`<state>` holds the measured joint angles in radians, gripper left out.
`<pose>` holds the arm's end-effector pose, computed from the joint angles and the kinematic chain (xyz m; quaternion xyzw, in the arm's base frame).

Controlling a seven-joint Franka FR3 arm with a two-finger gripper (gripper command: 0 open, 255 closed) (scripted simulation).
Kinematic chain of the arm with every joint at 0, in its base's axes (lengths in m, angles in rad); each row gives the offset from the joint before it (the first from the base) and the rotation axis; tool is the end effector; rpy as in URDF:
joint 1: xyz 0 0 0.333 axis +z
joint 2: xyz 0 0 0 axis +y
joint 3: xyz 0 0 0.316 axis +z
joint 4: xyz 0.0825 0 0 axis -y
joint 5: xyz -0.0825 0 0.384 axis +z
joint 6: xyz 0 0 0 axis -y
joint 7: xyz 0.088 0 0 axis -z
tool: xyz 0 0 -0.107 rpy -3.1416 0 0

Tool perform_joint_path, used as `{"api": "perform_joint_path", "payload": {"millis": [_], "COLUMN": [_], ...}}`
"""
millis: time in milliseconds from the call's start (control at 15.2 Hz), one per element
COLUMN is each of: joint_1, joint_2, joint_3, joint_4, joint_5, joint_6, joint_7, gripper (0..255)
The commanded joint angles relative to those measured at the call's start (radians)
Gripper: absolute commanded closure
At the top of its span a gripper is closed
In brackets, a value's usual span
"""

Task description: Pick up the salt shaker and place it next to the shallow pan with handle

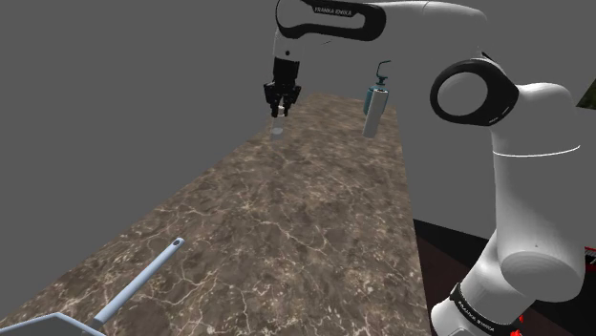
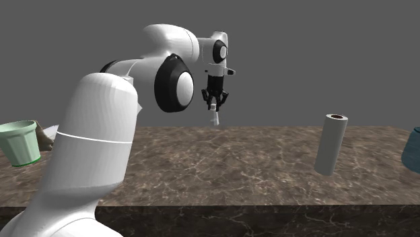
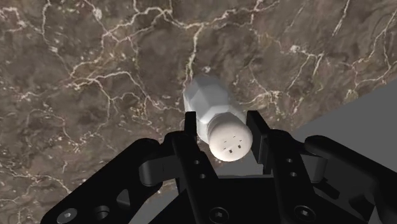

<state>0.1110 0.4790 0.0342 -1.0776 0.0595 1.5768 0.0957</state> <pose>0.6844 0.1002 0.5586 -0.9990 -0.0229 -0.0057 0.0386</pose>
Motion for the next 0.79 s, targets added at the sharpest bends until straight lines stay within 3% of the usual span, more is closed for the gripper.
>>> {"api": "perform_joint_path", "payload": {"millis": [0, 462, 726], "joint_1": [0.000, 0.002, 0.050], "joint_2": [0.012, 0.094, -0.085], "joint_3": [0.000, 0.001, 0.016], "joint_4": [0.048, 0.276, 0.008], "joint_5": [0.000, -0.003, -0.005], "joint_6": [-0.036, -0.183, -0.089], "joint_7": [0.002, 0.012, 0.071], "gripper": [255, 255, 255]}}
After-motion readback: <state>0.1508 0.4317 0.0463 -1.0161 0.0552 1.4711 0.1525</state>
